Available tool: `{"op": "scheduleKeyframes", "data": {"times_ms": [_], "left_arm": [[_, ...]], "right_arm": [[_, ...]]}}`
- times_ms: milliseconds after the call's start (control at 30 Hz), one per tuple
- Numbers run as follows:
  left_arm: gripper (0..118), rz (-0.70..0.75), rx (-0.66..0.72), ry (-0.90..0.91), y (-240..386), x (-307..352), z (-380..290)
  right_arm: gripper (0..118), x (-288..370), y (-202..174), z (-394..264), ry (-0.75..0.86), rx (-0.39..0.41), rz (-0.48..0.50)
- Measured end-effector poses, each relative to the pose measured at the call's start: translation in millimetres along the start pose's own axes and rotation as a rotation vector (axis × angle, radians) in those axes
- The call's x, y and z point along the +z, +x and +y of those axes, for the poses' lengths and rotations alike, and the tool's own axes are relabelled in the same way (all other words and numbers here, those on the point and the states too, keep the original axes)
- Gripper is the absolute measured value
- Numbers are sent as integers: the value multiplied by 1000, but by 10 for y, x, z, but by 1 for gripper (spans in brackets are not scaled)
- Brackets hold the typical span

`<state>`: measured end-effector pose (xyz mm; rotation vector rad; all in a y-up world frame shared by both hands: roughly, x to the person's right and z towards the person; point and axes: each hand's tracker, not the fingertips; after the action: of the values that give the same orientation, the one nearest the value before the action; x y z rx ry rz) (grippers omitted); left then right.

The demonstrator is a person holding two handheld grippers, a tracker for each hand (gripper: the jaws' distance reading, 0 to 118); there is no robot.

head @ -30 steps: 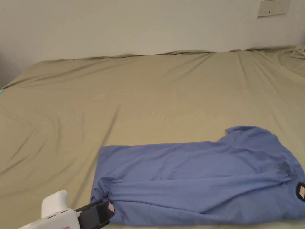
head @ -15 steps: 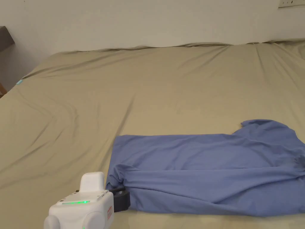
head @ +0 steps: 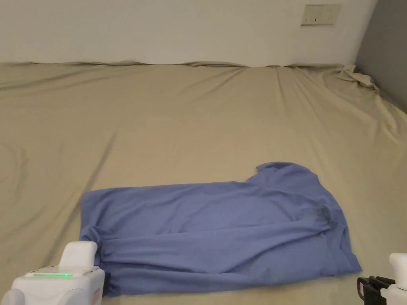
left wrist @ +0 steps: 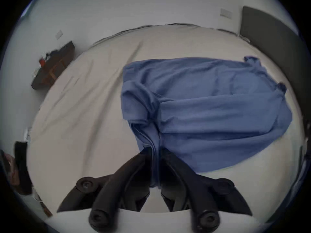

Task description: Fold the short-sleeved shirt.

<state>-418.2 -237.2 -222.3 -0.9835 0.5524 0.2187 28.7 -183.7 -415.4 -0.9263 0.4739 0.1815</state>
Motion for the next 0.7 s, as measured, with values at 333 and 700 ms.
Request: {"op": "scheduleKeyframes", "data": {"times_ms": [333, 700], "left_arm": [[9, -66, 50, 20, -165, 445, 176], [8, -119, 142, -38, -309, 360, 153]], "right_arm": [[118, -795, 501, 668, -59, -59, -21], [14, -1122, 291, 578, -123, 15, 50]]}}
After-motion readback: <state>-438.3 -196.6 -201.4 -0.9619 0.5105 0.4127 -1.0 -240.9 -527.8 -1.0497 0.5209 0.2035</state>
